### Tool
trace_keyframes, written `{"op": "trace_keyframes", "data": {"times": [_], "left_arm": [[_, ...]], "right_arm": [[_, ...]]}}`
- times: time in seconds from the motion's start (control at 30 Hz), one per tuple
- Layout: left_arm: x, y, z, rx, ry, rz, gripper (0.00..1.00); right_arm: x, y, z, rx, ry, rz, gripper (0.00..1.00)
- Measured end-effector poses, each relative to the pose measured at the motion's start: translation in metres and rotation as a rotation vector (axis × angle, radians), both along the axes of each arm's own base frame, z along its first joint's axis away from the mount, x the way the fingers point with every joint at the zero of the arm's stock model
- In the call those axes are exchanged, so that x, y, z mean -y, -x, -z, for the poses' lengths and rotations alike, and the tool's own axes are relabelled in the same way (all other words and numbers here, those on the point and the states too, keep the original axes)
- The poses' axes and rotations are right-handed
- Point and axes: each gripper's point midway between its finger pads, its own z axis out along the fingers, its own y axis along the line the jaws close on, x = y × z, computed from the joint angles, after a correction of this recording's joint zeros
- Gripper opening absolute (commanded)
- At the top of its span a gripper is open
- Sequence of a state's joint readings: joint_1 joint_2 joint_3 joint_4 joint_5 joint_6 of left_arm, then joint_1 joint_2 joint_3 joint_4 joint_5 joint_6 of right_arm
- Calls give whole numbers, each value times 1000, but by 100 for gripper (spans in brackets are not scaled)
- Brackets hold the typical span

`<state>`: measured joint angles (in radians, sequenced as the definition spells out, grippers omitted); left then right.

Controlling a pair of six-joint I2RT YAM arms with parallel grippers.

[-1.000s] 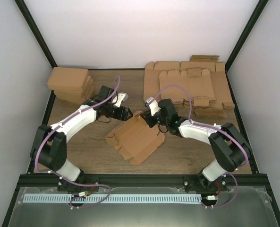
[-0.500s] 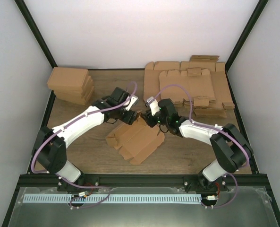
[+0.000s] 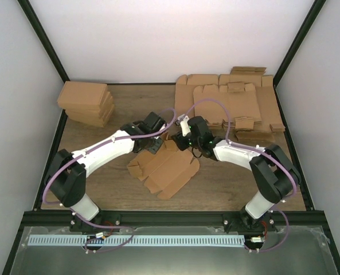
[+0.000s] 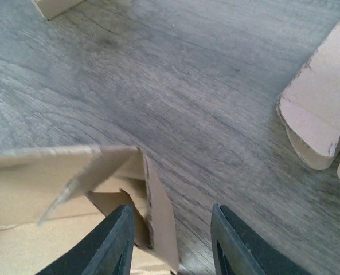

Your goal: Fold the paper box

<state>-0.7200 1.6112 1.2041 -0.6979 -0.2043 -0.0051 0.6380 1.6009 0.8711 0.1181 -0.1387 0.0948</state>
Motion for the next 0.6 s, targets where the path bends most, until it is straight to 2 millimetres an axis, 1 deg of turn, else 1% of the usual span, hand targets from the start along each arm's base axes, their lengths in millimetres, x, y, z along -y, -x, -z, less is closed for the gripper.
{"op": "trace_keyframes", "data": {"times": [0.03, 0.1, 0.27, 0.37, 0.47, 0.6], "left_arm": [[-1, 0, 0, 2, -2, -5, 12], [-2, -1, -1, 8, -8, -12, 8], [-3, -1, -1, 12, -14, -9, 9], [-3, -1, -1, 12, -14, -5, 12], [-3, -1, -1, 12, -17, -1, 18], [-1, 0, -1, 15, -25, 10, 18]], "right_arm": [[0, -1, 2, -8, 8, 4, 39], [2, 0, 7, -26, 25, 8, 38], [5, 1, 11, -51, 49, 18, 38], [7, 1, 12, -57, 57, 24, 39], [11, 4, 10, -53, 52, 24, 45], [16, 15, 12, -58, 24, -10, 49]]}}
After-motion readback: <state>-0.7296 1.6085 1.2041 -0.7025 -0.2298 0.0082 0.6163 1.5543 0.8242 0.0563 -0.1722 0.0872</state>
